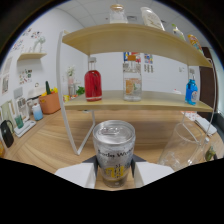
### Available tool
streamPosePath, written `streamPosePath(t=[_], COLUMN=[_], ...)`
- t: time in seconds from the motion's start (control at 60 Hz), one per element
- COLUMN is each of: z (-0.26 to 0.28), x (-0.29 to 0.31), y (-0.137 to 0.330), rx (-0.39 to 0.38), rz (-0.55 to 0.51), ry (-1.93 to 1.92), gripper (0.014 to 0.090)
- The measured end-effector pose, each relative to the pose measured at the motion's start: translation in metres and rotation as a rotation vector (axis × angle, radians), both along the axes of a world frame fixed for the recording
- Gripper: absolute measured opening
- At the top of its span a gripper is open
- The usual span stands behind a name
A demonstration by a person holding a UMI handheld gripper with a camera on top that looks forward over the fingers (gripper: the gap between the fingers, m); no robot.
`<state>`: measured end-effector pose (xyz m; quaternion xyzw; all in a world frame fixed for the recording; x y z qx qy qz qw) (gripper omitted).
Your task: Make me a cup of Mojito.
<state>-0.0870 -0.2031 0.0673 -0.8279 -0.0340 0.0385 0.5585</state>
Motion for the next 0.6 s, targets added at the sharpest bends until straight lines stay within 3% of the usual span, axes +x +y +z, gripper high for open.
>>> streamPosePath(t=[0.117,0.217,0.45,0.6], z=[-0.015,-0.001,0.051,0.063], x=[0.002,0.000,-0.003,0.016], y=[-0.012,-0.025,-0.077,-0.116], rx=[-0.128,-0.153,-0.169,-0.223], rz=[-0.008,-0.001,-0.004,-0.044], ry=[-0.019,-0.026,-0.053,-0.066], gripper=[0.0680,0.0856,0.0856,0.0855])
